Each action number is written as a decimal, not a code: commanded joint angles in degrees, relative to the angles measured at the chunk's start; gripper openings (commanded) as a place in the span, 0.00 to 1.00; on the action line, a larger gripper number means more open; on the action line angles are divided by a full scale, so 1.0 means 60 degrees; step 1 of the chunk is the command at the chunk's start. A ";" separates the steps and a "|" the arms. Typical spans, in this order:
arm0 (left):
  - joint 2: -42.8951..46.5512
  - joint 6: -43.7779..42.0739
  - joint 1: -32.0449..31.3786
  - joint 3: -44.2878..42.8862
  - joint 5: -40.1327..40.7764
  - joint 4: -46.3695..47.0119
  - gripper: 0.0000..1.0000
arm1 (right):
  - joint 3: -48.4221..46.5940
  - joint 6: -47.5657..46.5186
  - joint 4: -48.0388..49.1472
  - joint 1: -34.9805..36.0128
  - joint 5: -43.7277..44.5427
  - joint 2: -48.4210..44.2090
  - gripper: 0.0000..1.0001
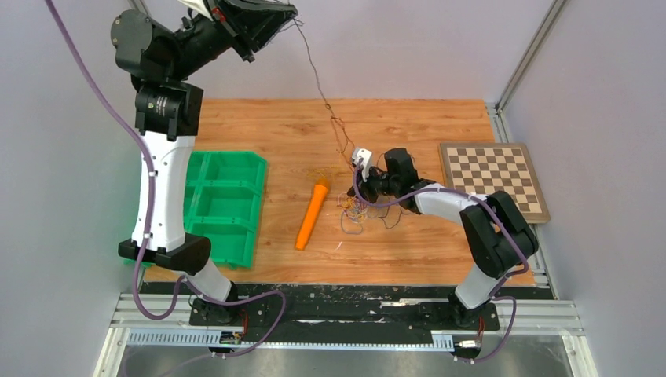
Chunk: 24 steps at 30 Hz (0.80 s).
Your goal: Untangle the cables
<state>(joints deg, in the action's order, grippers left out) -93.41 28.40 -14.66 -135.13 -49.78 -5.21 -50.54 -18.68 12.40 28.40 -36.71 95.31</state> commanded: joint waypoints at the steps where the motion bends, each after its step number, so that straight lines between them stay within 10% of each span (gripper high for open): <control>1: 0.0162 -0.0290 0.0558 -0.0549 0.1260 0.0142 0.00 | -0.0631 -0.0270 -0.1447 -0.0057 0.0314 0.0469 0.00; 24: 0.0641 -0.2478 0.3374 -0.0586 0.6097 -0.0296 0.00 | -0.4769 -0.1353 -0.8795 -0.1689 0.2397 0.4055 0.00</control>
<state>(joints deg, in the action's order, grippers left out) -92.49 19.03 3.44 -139.28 -19.70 -5.17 -79.83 -25.12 -32.38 18.92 -25.85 116.27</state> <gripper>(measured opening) 0.006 0.003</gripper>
